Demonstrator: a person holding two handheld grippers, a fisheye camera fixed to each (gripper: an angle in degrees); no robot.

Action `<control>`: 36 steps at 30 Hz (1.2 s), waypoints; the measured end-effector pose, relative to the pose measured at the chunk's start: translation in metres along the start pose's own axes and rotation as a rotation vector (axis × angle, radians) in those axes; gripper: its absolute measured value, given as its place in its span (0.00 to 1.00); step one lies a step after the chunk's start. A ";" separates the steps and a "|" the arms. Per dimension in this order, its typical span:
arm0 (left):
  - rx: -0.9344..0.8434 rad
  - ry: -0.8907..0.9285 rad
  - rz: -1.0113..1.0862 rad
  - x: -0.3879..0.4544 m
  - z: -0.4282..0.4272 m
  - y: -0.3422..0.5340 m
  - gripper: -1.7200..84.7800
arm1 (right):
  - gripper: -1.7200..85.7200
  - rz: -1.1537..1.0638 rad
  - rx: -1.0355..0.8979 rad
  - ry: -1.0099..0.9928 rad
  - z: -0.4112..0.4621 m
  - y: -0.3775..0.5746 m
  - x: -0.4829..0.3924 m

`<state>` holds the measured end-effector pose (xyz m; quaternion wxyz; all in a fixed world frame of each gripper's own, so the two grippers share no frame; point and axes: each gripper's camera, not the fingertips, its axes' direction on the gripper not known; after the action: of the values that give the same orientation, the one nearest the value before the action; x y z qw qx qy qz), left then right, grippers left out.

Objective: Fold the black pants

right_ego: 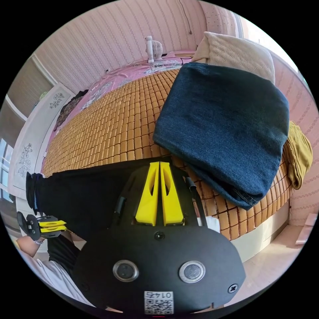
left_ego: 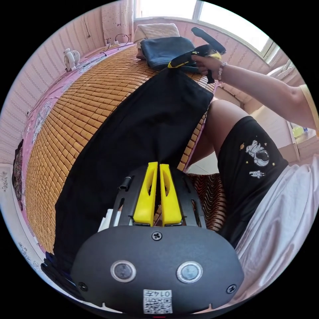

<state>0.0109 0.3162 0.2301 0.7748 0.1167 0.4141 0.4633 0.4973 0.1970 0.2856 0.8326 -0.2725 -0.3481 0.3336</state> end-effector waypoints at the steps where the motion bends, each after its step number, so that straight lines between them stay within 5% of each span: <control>1: 0.007 -0.008 0.006 0.000 -0.002 0.001 0.01 | 0.01 -0.006 0.021 -0.005 -0.007 0.000 0.001; 6: 0.051 -0.022 0.021 0.001 0.006 0.000 0.01 | 0.01 -0.014 0.072 0.025 -0.026 -0.012 0.000; 11: -0.032 0.069 -0.028 -0.008 0.049 0.000 0.02 | 0.02 0.030 -0.141 0.083 0.023 -0.021 0.018; 18: -0.010 0.088 -0.047 -0.014 0.039 0.000 0.05 | 0.09 0.072 -0.048 0.051 -0.048 0.040 0.060; 26: 0.028 0.050 -0.160 -0.033 0.007 0.031 0.06 | 0.15 0.416 -0.137 -0.299 -0.050 0.132 0.132; 36: -0.073 0.119 -0.377 -0.071 0.034 0.051 0.06 | 0.06 0.309 -0.253 -0.135 -0.043 0.106 0.119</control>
<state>-0.0112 0.2930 0.3182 0.8258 -0.0187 0.4564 0.3308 0.5550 0.3431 0.2342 0.7053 -0.4022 -0.3965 0.4285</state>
